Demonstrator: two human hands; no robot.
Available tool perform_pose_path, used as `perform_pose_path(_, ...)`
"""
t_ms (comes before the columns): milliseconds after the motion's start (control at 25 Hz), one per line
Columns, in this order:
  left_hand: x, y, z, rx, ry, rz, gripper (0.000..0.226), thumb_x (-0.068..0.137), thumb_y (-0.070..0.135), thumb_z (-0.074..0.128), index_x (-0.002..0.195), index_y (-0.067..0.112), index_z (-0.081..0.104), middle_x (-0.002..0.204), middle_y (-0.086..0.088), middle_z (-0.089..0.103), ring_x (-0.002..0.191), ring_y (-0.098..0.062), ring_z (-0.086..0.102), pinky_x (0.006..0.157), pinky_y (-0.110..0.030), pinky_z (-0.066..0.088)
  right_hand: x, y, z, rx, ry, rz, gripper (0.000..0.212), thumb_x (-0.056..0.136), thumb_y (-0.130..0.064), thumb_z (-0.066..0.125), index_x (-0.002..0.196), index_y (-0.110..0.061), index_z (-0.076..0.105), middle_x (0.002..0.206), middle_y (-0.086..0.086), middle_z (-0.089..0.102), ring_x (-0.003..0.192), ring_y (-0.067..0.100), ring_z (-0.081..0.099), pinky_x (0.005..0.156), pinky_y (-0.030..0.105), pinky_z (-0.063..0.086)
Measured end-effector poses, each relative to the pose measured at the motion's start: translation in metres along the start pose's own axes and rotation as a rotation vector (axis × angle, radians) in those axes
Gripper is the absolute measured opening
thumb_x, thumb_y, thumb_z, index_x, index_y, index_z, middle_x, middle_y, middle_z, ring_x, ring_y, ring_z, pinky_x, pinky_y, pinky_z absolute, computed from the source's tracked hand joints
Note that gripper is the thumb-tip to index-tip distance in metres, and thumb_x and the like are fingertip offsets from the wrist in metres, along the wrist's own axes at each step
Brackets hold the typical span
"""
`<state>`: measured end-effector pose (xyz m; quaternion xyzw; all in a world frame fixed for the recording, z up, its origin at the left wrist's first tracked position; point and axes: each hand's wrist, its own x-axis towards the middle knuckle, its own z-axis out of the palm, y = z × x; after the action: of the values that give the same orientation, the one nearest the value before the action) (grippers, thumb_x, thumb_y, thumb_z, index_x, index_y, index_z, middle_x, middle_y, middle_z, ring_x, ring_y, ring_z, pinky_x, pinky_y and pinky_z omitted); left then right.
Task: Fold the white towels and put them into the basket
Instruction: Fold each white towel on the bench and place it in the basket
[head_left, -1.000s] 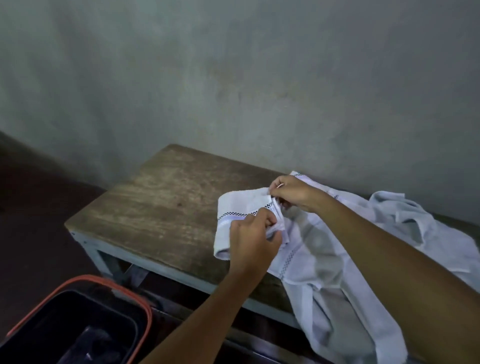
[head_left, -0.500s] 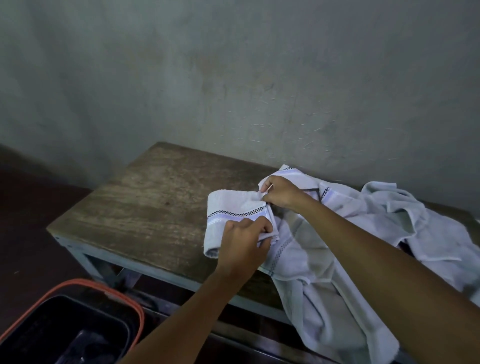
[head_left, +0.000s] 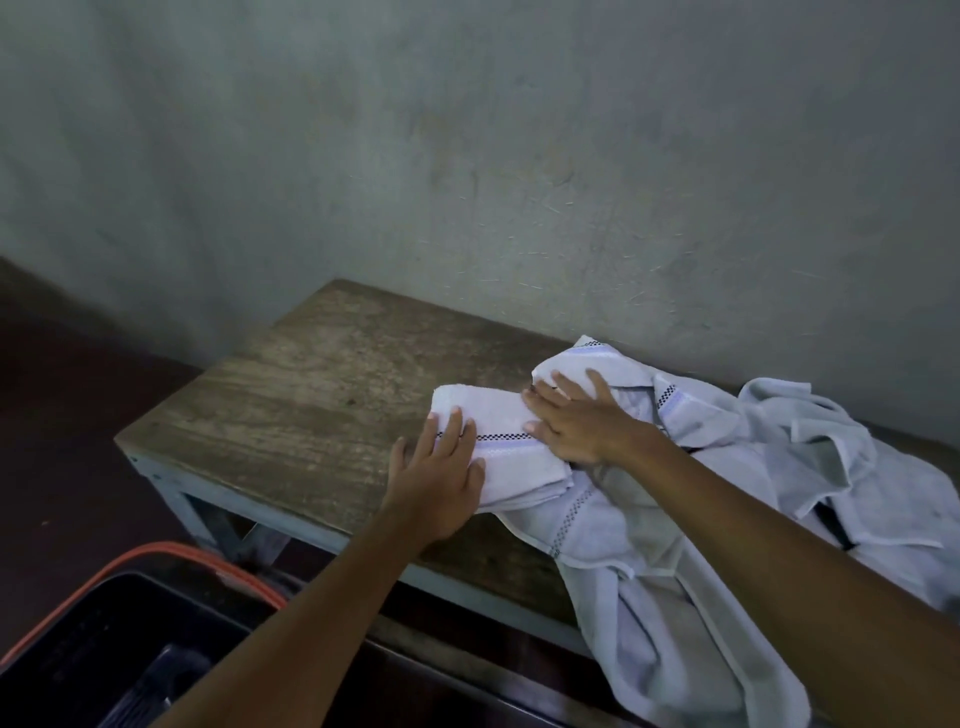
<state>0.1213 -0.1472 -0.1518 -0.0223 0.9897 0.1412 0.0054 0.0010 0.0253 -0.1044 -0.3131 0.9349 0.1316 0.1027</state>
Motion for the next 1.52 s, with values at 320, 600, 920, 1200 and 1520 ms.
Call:
perform_pose_path(320, 0.078, -0.021, -0.039, 0.011, -0.114, 0.073, 0.052, 0.098, 0.042, 0.029, 0.147, 0.028, 0.021, 0.157, 0.0, 0.019, 0.144, -0.021, 0.017, 0.114, -0.051, 0.008, -0.015, -0.005, -0.022, 0.233, -0.048, 0.034, 0.053, 0.098, -0.051, 0.027, 0.146, -0.03, 0.027, 0.158, -0.005, 0.019, 0.146, 0.016, 0.009, 0.113, 0.051, -0.005)
perform_pose_path(600, 0.045, -0.091, -0.052, -0.155, -0.043, -0.12, 0.054, 0.089, 0.046, 0.051, 0.127, 0.007, 0.05, 0.126, -0.013, 0.057, 0.112, -0.028, 0.055, 0.088, -0.031, 0.04, 0.025, -0.051, -0.031, 0.129, 0.107, -0.1, 0.055, 0.094, -0.045, 0.042, 0.146, -0.033, 0.025, 0.158, -0.004, 0.019, 0.146, 0.017, 0.009, 0.112, 0.053, -0.008)
perform_pose_path(920, -0.04, -0.148, -0.074, -0.587, -0.134, -0.341, 0.036, 0.082, 0.043, 0.065, 0.071, 0.009, 0.059, 0.067, -0.004, 0.062, 0.058, -0.015, 0.057, 0.054, -0.022, 0.044, 0.023, -0.132, -0.032, 0.374, 0.145, -0.245, 0.048, 0.098, -0.038, 0.038, 0.144, -0.027, 0.033, 0.156, -0.003, 0.023, 0.146, 0.012, 0.011, 0.115, 0.044, 0.002)
perform_pose_path(1200, -0.007, -0.145, -0.054, -0.684, 0.329, -0.38, 0.024, 0.084, 0.029, 0.066, 0.1, 0.011, 0.063, 0.084, 0.001, 0.06, 0.082, -0.018, 0.058, 0.077, -0.03, 0.046, 0.049, -0.137, -0.019, 0.639, 0.324, -0.007, 0.037, 0.096, -0.026, 0.044, 0.131, -0.013, 0.049, 0.133, 0.007, 0.051, 0.123, 0.024, 0.048, 0.103, 0.038, 0.037)
perform_pose_path(1520, -0.011, -0.146, -0.047, -0.827, 0.42, -0.394, 0.009, 0.086, 0.023, 0.065, 0.088, 0.015, 0.068, 0.067, 0.008, 0.063, 0.066, -0.005, 0.057, 0.063, -0.016, 0.041, 0.062, -0.117, -0.034, 0.902, 0.378, 0.086, 0.014, 0.081, -0.015, 0.069, 0.094, -0.017, 0.064, 0.095, 0.003, 0.063, 0.085, 0.016, 0.057, 0.071, 0.027, 0.043)
